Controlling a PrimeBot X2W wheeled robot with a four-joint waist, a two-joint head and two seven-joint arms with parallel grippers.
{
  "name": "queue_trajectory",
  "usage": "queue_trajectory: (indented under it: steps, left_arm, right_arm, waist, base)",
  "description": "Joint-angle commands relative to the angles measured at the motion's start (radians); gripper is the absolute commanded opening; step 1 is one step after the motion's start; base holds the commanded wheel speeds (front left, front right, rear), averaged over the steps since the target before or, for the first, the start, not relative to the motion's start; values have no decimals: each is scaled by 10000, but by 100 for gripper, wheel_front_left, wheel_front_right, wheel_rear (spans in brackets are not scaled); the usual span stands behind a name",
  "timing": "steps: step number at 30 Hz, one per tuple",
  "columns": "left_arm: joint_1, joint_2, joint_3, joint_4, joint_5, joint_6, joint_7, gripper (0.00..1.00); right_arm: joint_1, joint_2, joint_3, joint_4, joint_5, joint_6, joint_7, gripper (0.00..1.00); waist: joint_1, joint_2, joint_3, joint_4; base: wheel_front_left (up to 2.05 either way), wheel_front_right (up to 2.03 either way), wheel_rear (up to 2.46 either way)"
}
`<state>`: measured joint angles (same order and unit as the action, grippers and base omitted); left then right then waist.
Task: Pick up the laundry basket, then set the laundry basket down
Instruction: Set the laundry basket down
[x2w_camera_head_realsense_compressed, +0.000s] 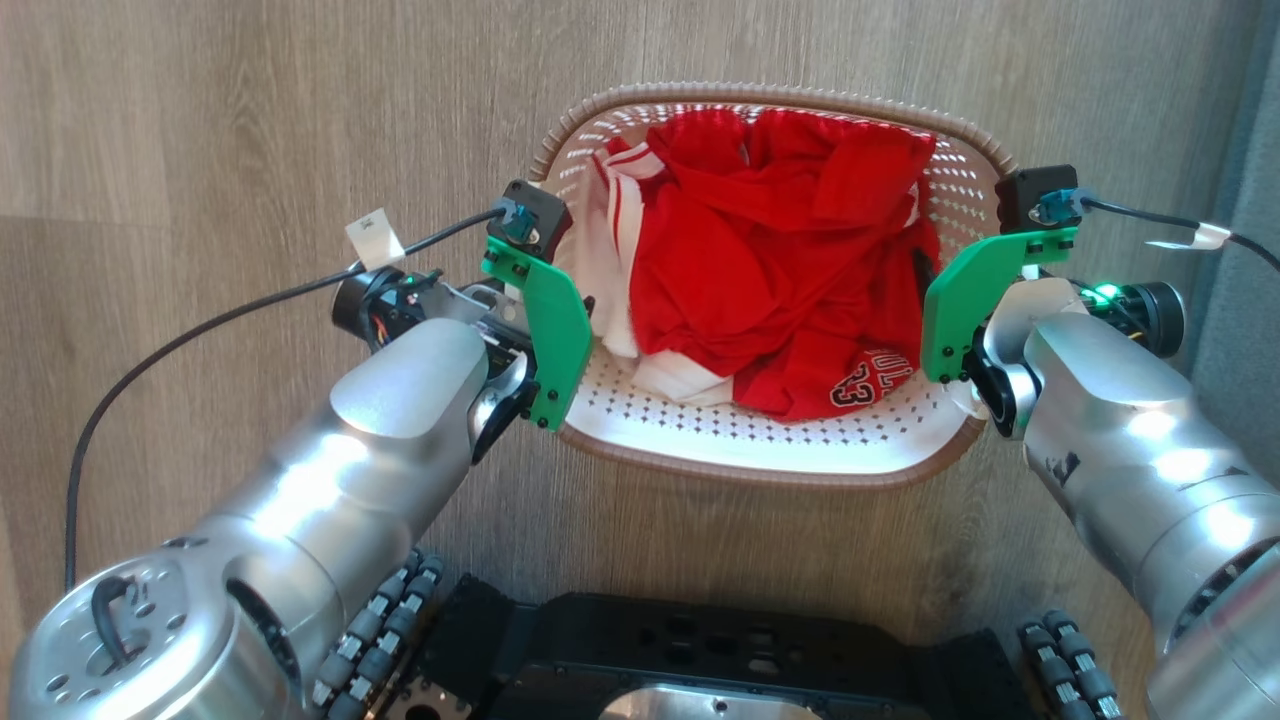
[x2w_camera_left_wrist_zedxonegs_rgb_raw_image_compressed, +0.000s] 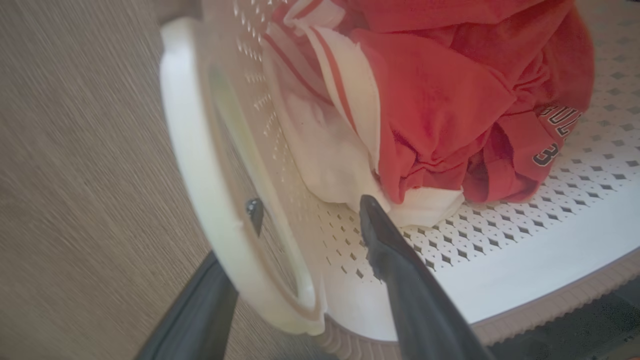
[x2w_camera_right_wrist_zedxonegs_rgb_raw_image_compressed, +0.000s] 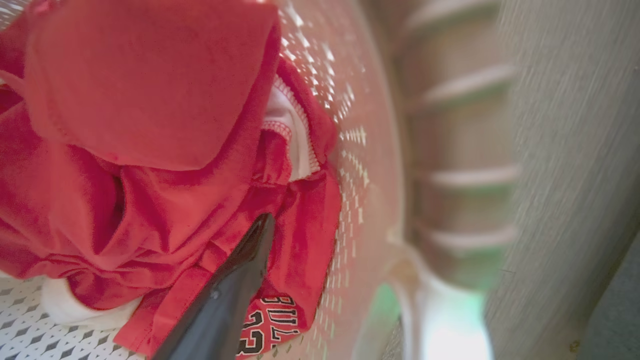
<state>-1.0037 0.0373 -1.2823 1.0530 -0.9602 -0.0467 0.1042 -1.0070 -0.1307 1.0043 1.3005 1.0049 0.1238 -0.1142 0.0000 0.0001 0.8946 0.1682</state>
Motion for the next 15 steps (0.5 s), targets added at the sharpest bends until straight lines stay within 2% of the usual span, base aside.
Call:
queue_trajectory:
  steps: [1,15]
  left_arm:
    - [46,130,70,-12,52,66,-53,100]
    - [275,130,29,3,33,6,109,100]
  right_arm:
    - [484,120,26,-99,-108,69,20,100]
    - [736,107,-690,-99,-925,69,288,100]
  waist:
    - [0,-1,-11,6]
    - [0,-1,-325,65]
  base:
    - [0,0,0]
    - [0,0,0]
